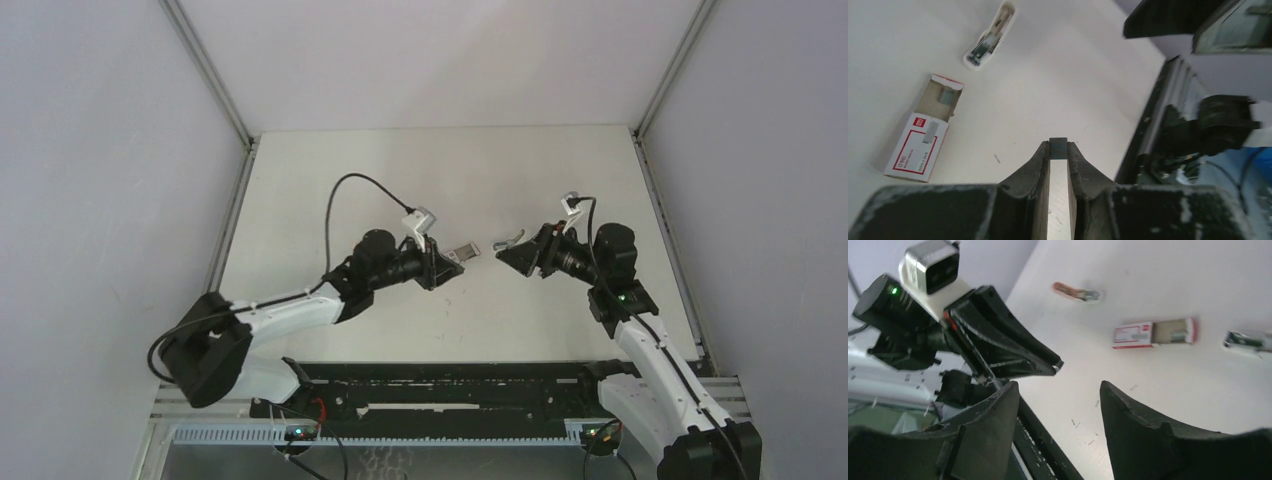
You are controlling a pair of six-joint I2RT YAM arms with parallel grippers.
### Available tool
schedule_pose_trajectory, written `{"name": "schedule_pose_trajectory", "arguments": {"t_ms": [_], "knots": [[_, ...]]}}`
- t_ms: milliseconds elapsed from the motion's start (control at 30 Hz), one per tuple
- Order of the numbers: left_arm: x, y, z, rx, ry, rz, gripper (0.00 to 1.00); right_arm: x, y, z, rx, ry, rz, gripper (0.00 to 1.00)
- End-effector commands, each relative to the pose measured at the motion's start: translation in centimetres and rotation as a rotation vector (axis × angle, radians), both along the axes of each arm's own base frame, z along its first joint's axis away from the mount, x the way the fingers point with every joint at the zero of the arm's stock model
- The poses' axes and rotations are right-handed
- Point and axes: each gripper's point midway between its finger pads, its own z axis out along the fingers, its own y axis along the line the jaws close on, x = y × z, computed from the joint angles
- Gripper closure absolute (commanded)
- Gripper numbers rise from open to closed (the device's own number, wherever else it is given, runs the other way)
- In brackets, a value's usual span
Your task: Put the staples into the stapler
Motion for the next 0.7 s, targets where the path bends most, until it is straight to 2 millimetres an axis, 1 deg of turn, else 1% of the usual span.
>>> {"name": "schedule_pose_trajectory", "arguments": {"t_ms": [0, 67, 167, 267, 367, 500, 667], "knots": [[-2.9, 0.4, 8.2, -0.287, -0.023, -0.096, 0.81, -2.4, 2.1, 5.8, 0.178, -0.179, 0.173, 0.37], [-4.2, 1.0, 10.5, -0.360, -0.046, -0.136, 0.81, -3.2, 2.7, 6.8, 0.214, -0.210, 0.212, 0.35], [-5.9, 2.1, 13.8, -0.470, -0.079, -0.183, 0.81, -4.2, 3.7, 8.1, 0.247, -0.256, 0.264, 0.34], [-7.3, 2.9, 16.1, -0.534, -0.114, -0.218, 0.81, -5.6, 5.2, 9.7, 0.289, -0.310, 0.324, 0.34], [-8.3, 3.5, 17.8, -0.586, -0.133, -0.246, 0.81, -6.8, 6.2, 11.4, 0.343, -0.360, 0.362, 0.33], [-9.1, 4.1, 19.4, -0.632, -0.159, -0.262, 0.81, -7.6, 7.0, 13.3, 0.410, -0.402, 0.368, 0.34], [-9.6, 4.5, 20.2, -0.649, -0.177, -0.274, 0.81, -8.0, 8.0, 14.7, 0.444, -0.420, 0.366, 0.36]]}}
